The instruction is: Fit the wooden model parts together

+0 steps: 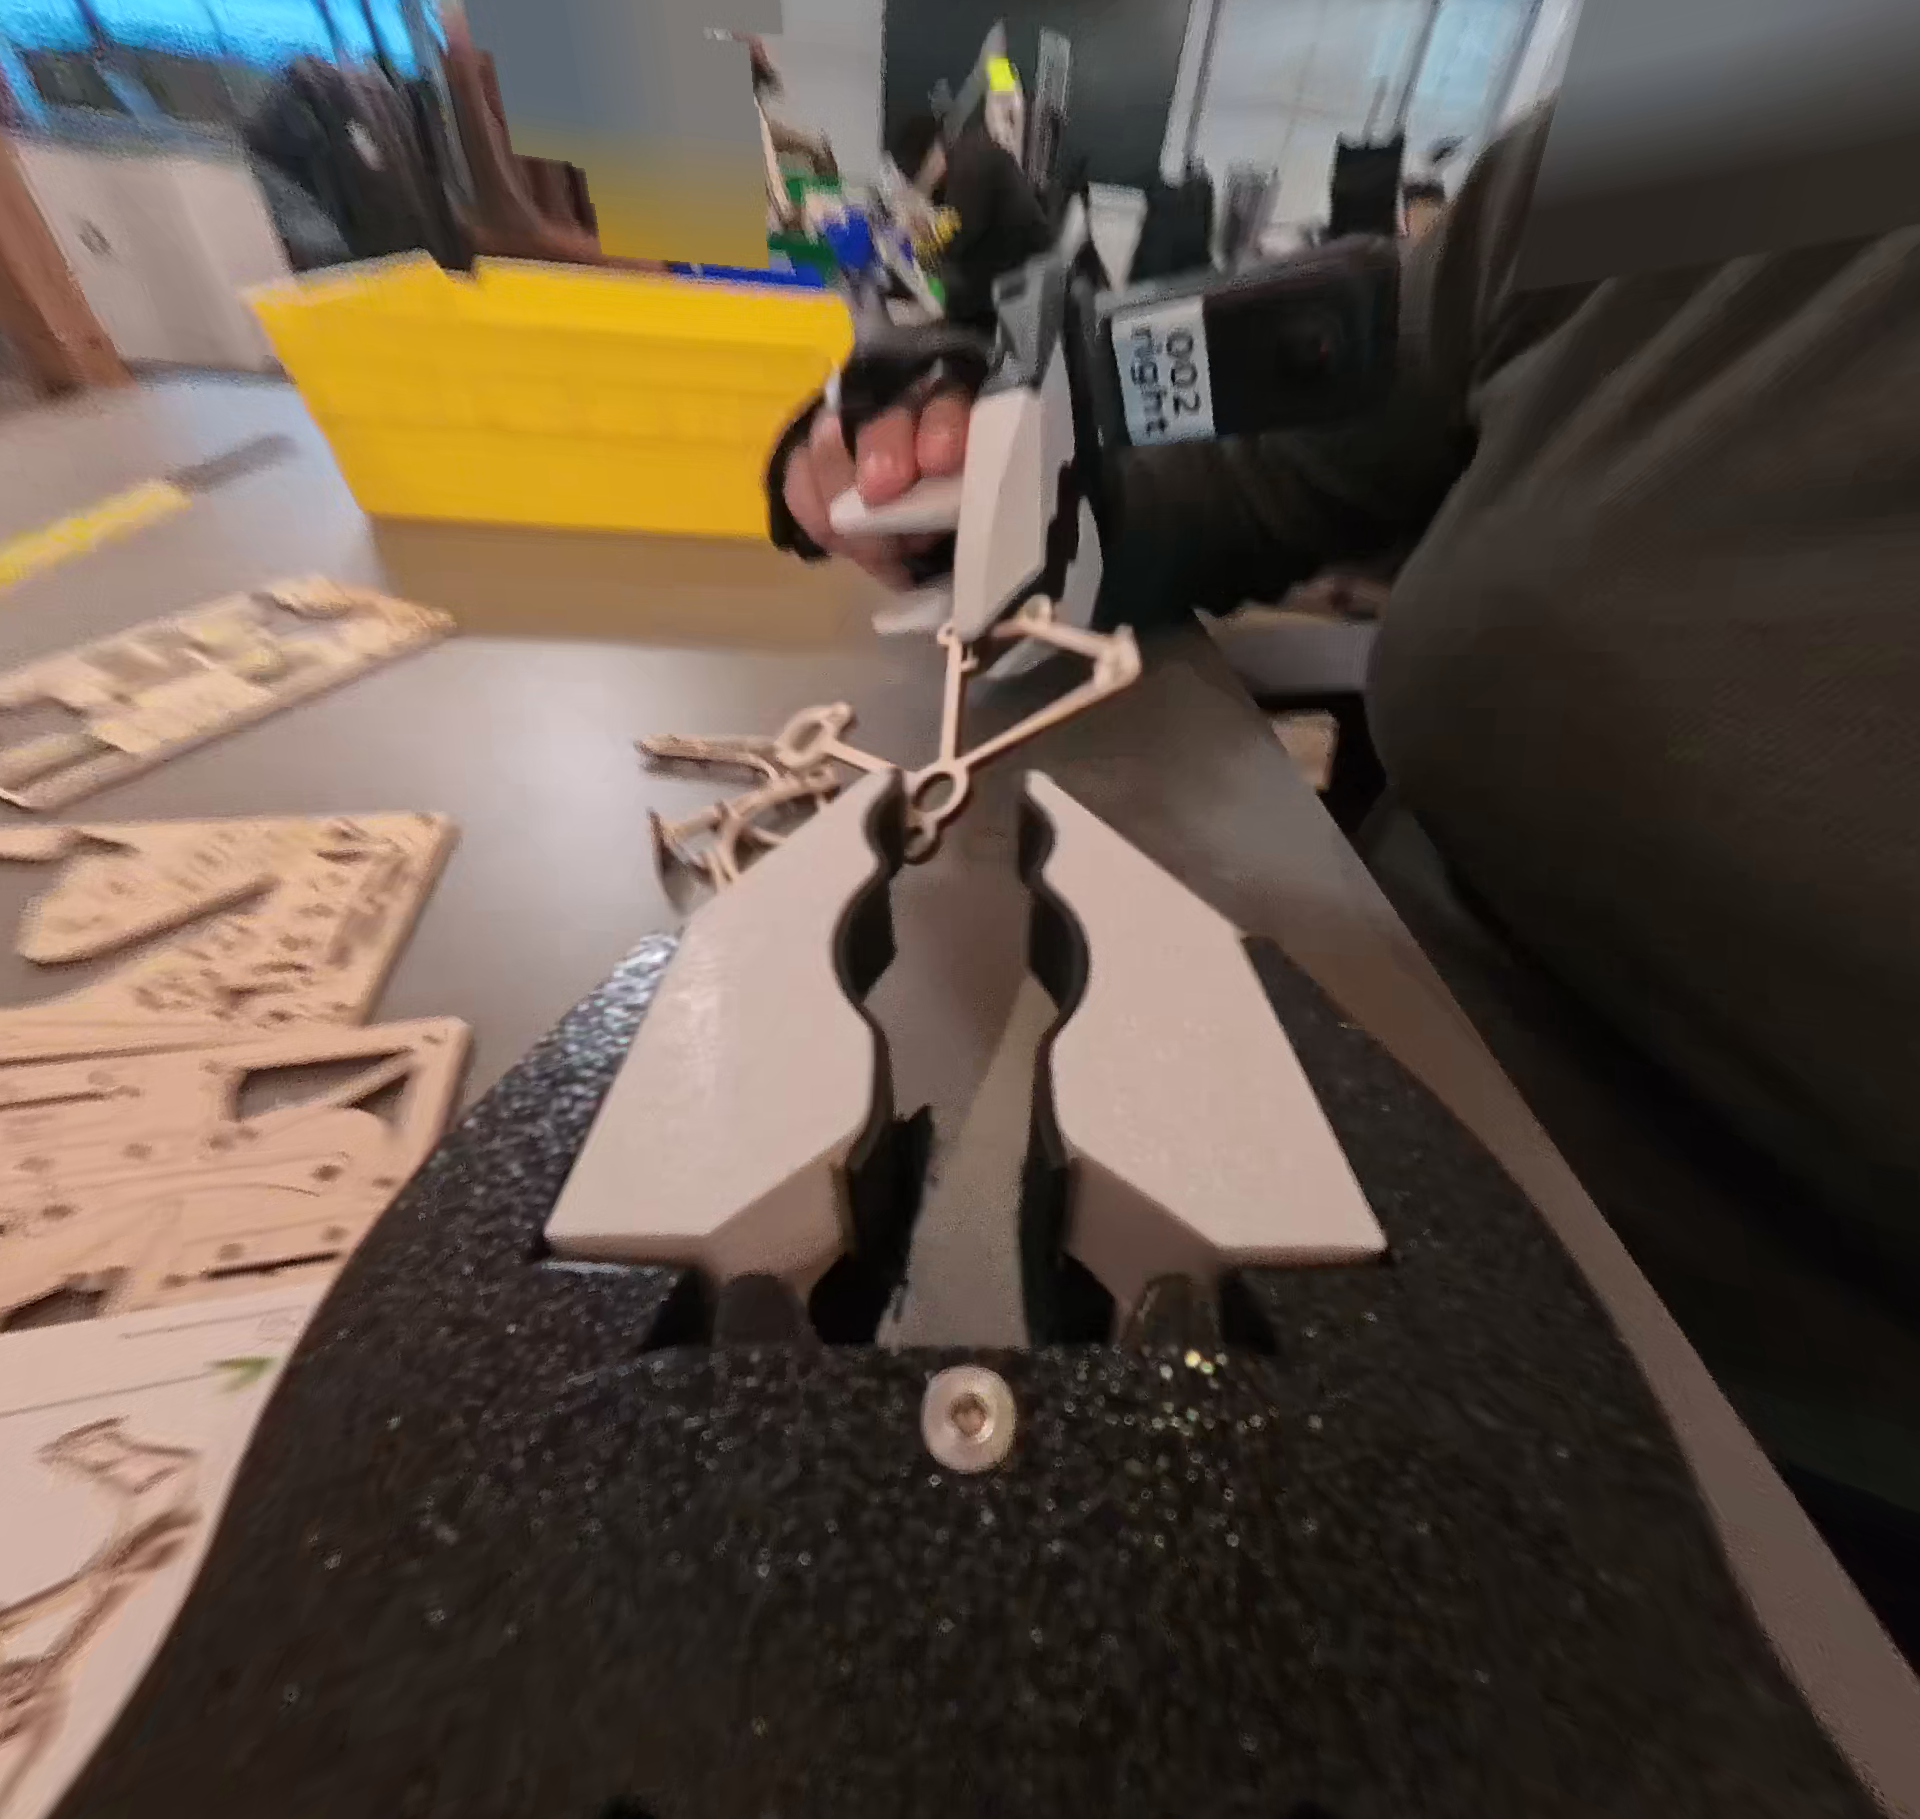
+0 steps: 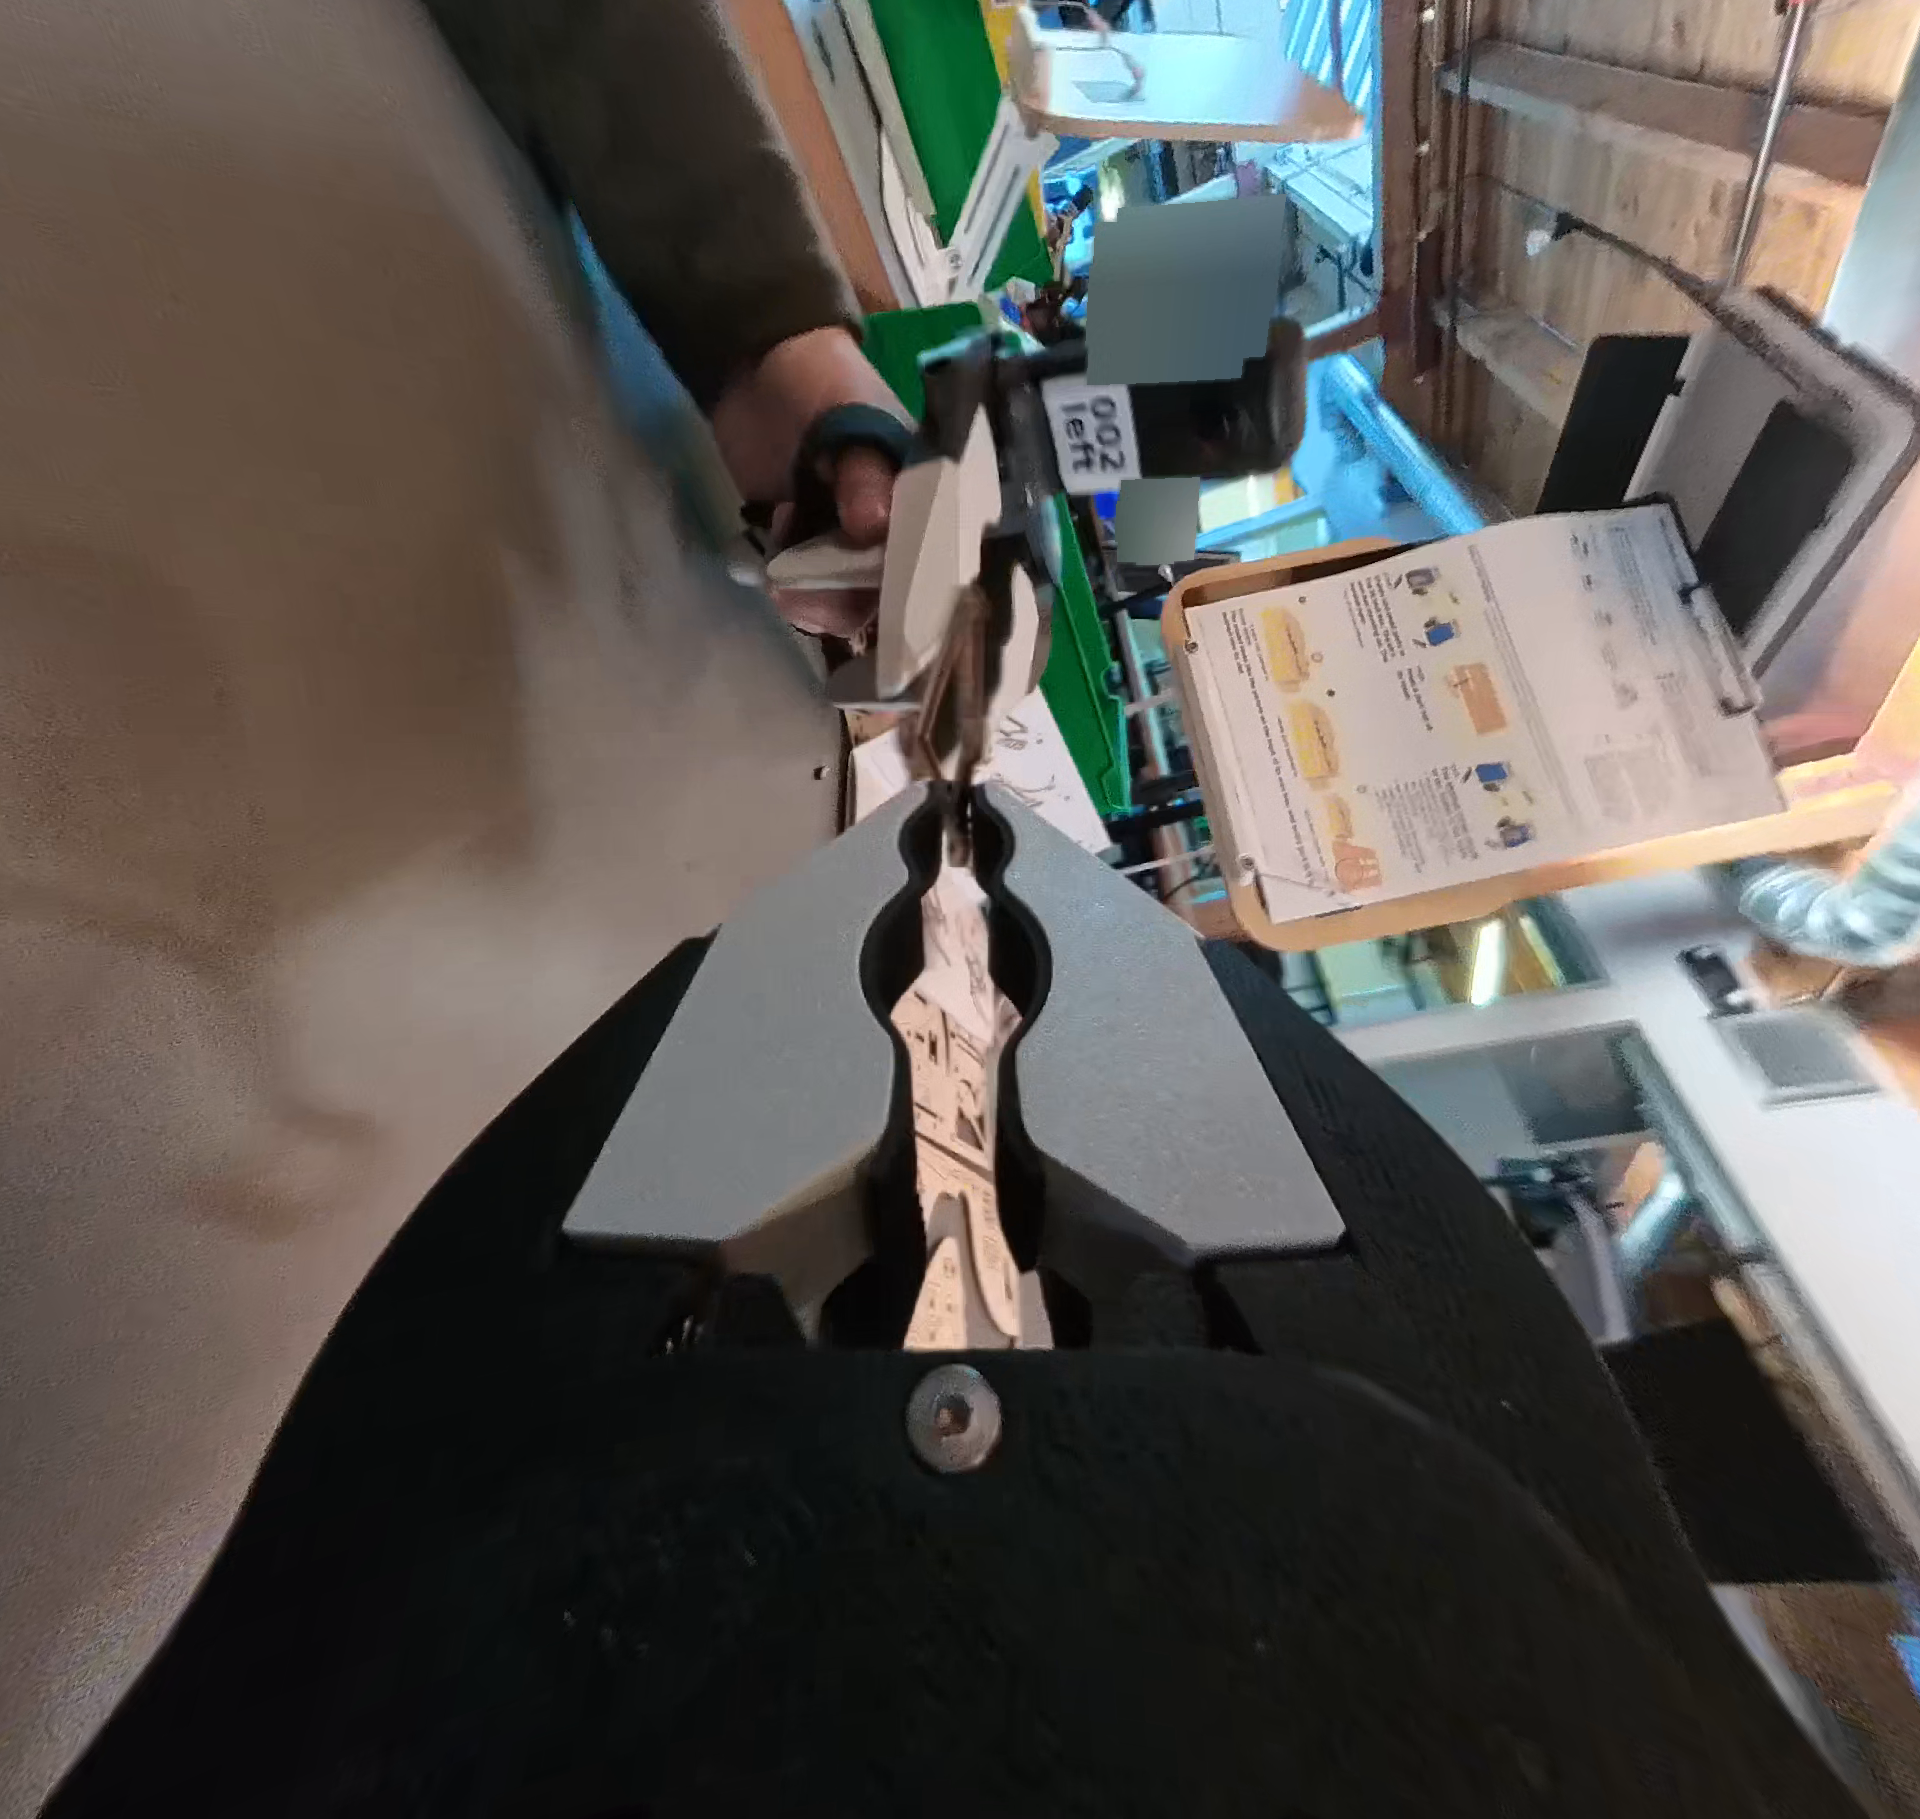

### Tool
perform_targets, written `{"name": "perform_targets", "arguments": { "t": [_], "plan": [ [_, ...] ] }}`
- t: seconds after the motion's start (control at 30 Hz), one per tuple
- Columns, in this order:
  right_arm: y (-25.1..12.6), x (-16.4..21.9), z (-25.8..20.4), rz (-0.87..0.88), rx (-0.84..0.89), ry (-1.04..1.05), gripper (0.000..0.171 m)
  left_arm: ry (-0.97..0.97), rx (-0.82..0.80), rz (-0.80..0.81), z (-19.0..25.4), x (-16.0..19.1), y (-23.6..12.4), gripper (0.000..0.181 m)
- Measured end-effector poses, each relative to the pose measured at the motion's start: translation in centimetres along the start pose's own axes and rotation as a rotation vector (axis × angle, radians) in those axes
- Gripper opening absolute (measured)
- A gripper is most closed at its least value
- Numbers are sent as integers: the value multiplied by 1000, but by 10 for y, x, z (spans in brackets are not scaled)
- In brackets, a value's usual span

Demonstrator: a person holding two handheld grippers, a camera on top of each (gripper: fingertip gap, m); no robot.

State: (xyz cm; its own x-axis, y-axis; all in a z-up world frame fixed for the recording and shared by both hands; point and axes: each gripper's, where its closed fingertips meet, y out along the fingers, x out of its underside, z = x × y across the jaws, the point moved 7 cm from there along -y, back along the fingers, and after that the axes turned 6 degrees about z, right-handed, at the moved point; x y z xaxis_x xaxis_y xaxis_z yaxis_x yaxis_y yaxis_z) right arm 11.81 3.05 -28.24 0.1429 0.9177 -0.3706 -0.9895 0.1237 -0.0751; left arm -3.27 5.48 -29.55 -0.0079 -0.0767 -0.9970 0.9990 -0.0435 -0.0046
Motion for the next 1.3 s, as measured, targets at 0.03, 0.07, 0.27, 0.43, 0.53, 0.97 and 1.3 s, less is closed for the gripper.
{"name": "perform_targets", "arguments": {
  "t": [0.03, 0.07, 0.27, 0.43, 0.53, 0.97, 1.3],
  "plan": [
    [2, 3, 7, -7, -14, 62, 0, 44, -38, 62, -1, -9, -6, 23],
    [5, 7, 14, -28, -54, 158, 1, 101, -88, 131, -3, -18, -15, 22],
    [32, 45, 38, -218, -493, 1043, 0, 404, -513, 478, -7, -54, -78, 23],
    [59, 75, 25, -391, -878, 1647, 1, 488, -605, 439, -6, -55, -79, 20],
    [75, 85, 7, -506, -1069, 1729, 1, 532, -603, 371, -5, -51, -71, 17],
    [68, 93, 39, -410, -595, 1439, 51, 619, -773, 185, -15, -39, -65, 9],
    [-32, 130, 30, -278, 206, 807, 42, 842, -740, 83, -17, -21, -18, 0]
  ]
}}
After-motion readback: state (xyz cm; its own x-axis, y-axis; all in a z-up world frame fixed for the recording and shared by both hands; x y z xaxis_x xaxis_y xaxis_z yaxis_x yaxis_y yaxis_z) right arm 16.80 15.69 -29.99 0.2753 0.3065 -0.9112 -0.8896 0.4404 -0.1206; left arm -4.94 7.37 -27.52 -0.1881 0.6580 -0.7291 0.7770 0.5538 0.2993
